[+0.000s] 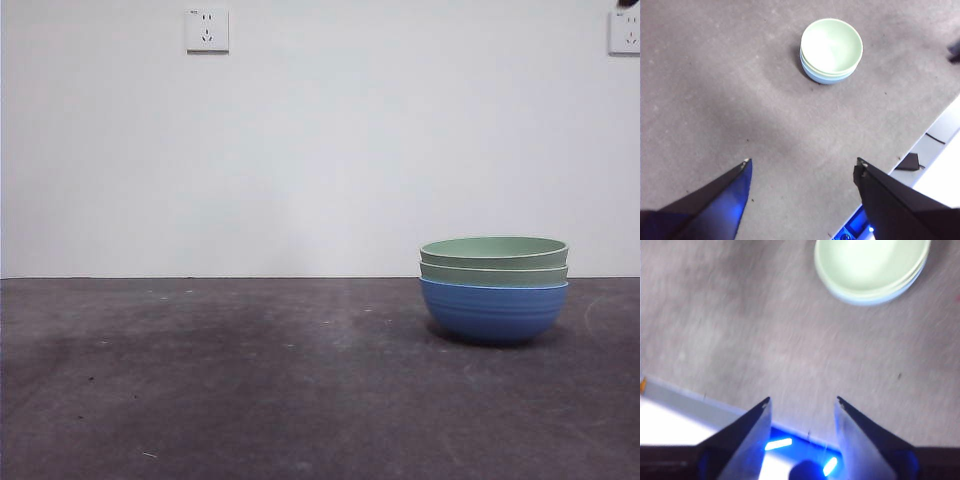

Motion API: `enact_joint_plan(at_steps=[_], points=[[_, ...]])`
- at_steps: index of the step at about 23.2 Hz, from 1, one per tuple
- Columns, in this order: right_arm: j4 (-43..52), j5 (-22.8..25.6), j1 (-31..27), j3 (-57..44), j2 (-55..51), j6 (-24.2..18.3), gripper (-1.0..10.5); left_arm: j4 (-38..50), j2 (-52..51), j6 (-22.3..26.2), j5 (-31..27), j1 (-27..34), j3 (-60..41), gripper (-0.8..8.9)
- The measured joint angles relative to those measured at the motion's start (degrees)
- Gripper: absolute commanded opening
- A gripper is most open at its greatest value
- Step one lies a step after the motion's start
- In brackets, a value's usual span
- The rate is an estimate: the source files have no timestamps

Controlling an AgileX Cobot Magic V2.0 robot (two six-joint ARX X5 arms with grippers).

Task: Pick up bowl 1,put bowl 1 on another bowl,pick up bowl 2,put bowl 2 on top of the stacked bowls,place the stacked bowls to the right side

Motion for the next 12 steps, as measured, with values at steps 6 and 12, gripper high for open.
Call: enact_joint_plan(at_steps=[6, 12], points=[[-3.74, 0.00, 2.45, 0.00, -1.70, -2.45, -0.2, -1.03, 0.00, 1.03, 0.00, 0.00, 0.00, -0.08], [-3.54, 0.02, 2.69, 0.00, -1.70, -3.13, 0.0, -1.05, 0.00, 1.27, 0.00, 0.00, 0.02, -0.03]])
